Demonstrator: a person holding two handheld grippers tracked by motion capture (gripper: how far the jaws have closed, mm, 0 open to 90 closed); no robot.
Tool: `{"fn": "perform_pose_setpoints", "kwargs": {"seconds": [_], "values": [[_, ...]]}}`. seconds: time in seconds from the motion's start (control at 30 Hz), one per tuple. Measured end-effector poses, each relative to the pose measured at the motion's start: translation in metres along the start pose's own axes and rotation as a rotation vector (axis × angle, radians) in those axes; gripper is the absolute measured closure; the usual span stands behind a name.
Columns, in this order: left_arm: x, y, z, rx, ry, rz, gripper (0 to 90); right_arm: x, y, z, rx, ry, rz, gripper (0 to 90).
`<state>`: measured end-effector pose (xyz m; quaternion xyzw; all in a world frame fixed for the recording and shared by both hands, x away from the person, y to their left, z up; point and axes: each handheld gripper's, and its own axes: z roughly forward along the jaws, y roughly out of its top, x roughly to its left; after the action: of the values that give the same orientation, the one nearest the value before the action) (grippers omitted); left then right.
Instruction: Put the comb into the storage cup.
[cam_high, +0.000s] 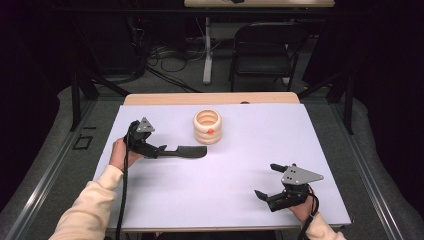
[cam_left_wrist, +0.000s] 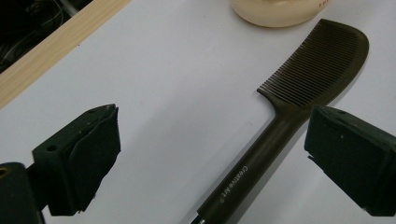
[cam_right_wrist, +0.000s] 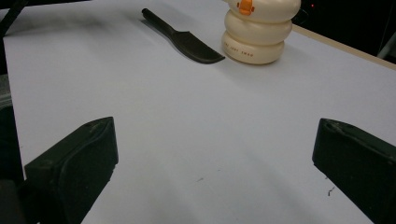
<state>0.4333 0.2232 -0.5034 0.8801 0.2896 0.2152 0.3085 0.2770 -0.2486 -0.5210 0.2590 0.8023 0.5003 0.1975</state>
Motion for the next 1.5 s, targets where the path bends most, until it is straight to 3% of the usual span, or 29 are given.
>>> {"fn": "perform_pose_setpoints", "kwargs": {"seconds": [0.13, 0.4, 0.6, 0.83, 1.0, 1.5], "values": [[-0.003, 0.003, -0.005, 0.029, 0.012, 0.068, 0.2, 0.000, 0.000, 0.000, -0.001, -0.002, -0.002, 0.0], [-0.006, 0.006, -0.007, 0.058, -0.008, 0.131, 0.1, 0.001, 0.001, 0.000, -0.002, 0.000, -0.001, 0.0], [-0.013, 0.011, -0.007, 0.117, -0.025, 0.202, 0.0, 0.001, 0.001, 0.000, -0.003, 0.002, -0.001, 0.0], [-0.018, 0.014, -0.004, 0.145, -0.038, 0.249, 0.1, 0.002, 0.001, 0.000, -0.003, 0.004, 0.001, 0.0], [-0.021, 0.017, 0.000, 0.178, -0.053, 0.305, 0.1, 0.001, 0.001, 0.001, -0.002, 0.006, 0.002, 0.0], [-0.031, 0.023, 0.023, 0.250, -0.124, 0.379, 2.5, 0.001, 0.001, 0.001, 0.000, 0.014, 0.008, 0.0]]}}
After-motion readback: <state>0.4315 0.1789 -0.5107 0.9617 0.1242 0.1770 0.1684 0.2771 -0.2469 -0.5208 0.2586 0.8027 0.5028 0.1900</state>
